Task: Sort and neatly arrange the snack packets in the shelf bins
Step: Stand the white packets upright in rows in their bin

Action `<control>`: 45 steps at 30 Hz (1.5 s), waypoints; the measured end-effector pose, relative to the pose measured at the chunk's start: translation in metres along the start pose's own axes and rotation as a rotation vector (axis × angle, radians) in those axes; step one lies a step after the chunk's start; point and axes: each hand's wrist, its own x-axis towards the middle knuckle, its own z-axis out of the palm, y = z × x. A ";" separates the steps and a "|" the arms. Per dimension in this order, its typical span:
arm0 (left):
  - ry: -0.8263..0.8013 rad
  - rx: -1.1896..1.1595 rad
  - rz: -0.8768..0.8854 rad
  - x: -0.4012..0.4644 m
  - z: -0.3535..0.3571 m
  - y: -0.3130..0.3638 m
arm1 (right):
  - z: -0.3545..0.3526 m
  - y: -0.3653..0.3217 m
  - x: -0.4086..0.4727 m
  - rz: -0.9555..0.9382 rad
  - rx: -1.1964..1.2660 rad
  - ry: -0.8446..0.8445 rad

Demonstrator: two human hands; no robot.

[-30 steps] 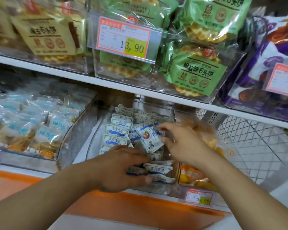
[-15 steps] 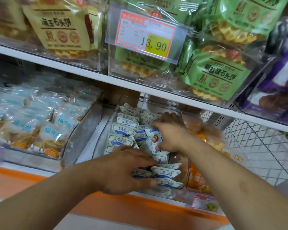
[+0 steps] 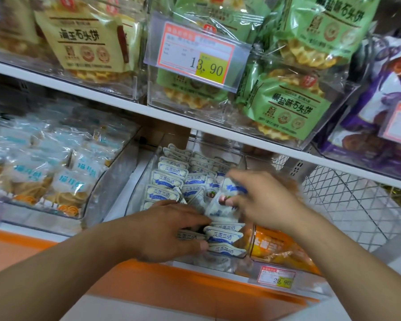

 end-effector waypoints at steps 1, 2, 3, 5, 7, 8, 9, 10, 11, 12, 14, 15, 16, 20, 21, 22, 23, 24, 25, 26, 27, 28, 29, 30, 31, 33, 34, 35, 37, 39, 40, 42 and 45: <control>0.010 -0.013 0.012 0.000 0.000 -0.001 | 0.003 -0.003 -0.003 -0.031 -0.048 -0.093; 0.020 -0.022 0.018 0.000 -0.001 -0.001 | 0.006 -0.005 -0.005 -0.034 -0.085 -0.186; 0.024 -0.029 0.011 0.000 -0.002 -0.002 | 0.008 -0.007 -0.005 -0.033 -0.083 -0.272; 0.031 -0.028 0.011 -0.001 -0.003 -0.004 | 0.007 -0.009 -0.003 -0.005 -0.031 -0.406; 0.026 -0.019 0.008 -0.003 -0.003 -0.004 | 0.001 -0.014 0.003 0.024 -0.023 -0.461; 0.022 -0.016 -0.003 -0.004 -0.004 -0.004 | -0.001 -0.016 0.007 0.032 -0.051 -0.486; 0.025 -0.014 -0.011 -0.004 -0.003 -0.006 | -0.003 -0.019 0.013 0.028 -0.083 -0.515; 0.032 -0.008 -0.021 -0.005 -0.004 -0.006 | -0.004 -0.024 0.018 0.018 -0.117 -0.549; 0.037 0.006 -0.041 -0.005 -0.003 -0.006 | -0.004 -0.028 0.023 0.001 -0.143 -0.588; 0.039 0.036 -0.068 -0.005 -0.003 -0.006 | -0.002 -0.029 0.028 -0.005 -0.166 -0.628; 0.054 0.098 -0.107 -0.006 -0.004 -0.007 | -0.001 -0.027 0.035 0.016 -0.161 -0.628; 0.063 0.115 -0.113 -0.006 -0.004 -0.008 | 0.000 -0.024 0.037 0.050 -0.108 -0.589; 0.067 0.121 -0.112 -0.006 -0.004 -0.009 | 0.003 -0.020 0.039 0.084 -0.043 -0.521; 0.042 0.119 -0.117 -0.007 -0.006 -0.011 | 0.021 -0.008 0.051 0.139 0.032 -0.232; 0.030 0.116 -0.115 -0.007 -0.006 -0.010 | 0.024 -0.010 0.054 0.145 0.057 -0.236; 0.027 0.112 -0.108 -0.007 -0.007 -0.010 | 0.026 -0.010 0.057 0.138 0.080 -0.271; 0.026 0.110 -0.100 -0.007 -0.008 -0.010 | 0.027 -0.012 0.061 0.125 0.075 -0.309; 0.020 0.109 -0.095 -0.008 -0.009 -0.011 | 0.028 -0.014 0.065 0.111 0.064 -0.340; 0.008 0.109 -0.096 -0.008 -0.009 -0.011 | 0.029 -0.016 0.069 0.102 0.059 -0.366; -0.002 0.107 -0.099 -0.009 -0.009 -0.011 | 0.033 -0.016 0.073 0.107 0.076 -0.368; -0.009 0.107 -0.100 -0.009 -0.010 -0.011 | 0.036 -0.016 0.075 0.126 0.113 -0.360; -0.014 0.107 -0.101 -0.010 -0.011 -0.010 | 0.039 -0.015 0.077 0.149 0.142 -0.347; -0.013 0.106 -0.099 -0.010 -0.011 -0.010 | 0.042 -0.014 0.077 0.162 0.146 -0.336; -0.007 0.104 -0.095 -0.010 -0.012 -0.010 | 0.043 -0.013 0.076 0.167 0.125 -0.327; 0.000 0.101 -0.091 -0.010 -0.012 -0.010 | 0.044 -0.012 0.076 0.169 0.098 -0.317; 0.025 0.060 -0.087 -0.009 -0.012 -0.013 | 0.038 -0.011 0.072 0.170 0.061 -0.261; 0.047 0.018 -0.092 -0.009 -0.011 -0.014 | 0.032 -0.011 0.069 0.167 0.041 -0.207; 0.078 -0.024 -0.096 -0.009 -0.012 -0.013 | 0.025 -0.012 0.064 0.167 0.029 -0.145; 0.145 -0.093 -0.141 -0.012 -0.015 -0.008 | 0.011 -0.013 0.050 0.181 0.042 -0.008; 0.238 -0.201 -0.244 -0.013 -0.020 0.000 | 0.001 -0.017 0.027 0.171 0.081 0.180; 0.293 -0.290 -0.297 -0.013 -0.023 0.004 | 0.000 -0.021 0.012 0.143 0.121 0.285; 0.390 -0.597 -0.366 -0.011 -0.029 0.016 | 0.004 -0.037 -0.018 0.028 0.212 0.433; 0.433 -1.091 -0.355 -0.010 -0.036 0.032 | 0.017 -0.054 -0.047 -0.132 0.227 0.402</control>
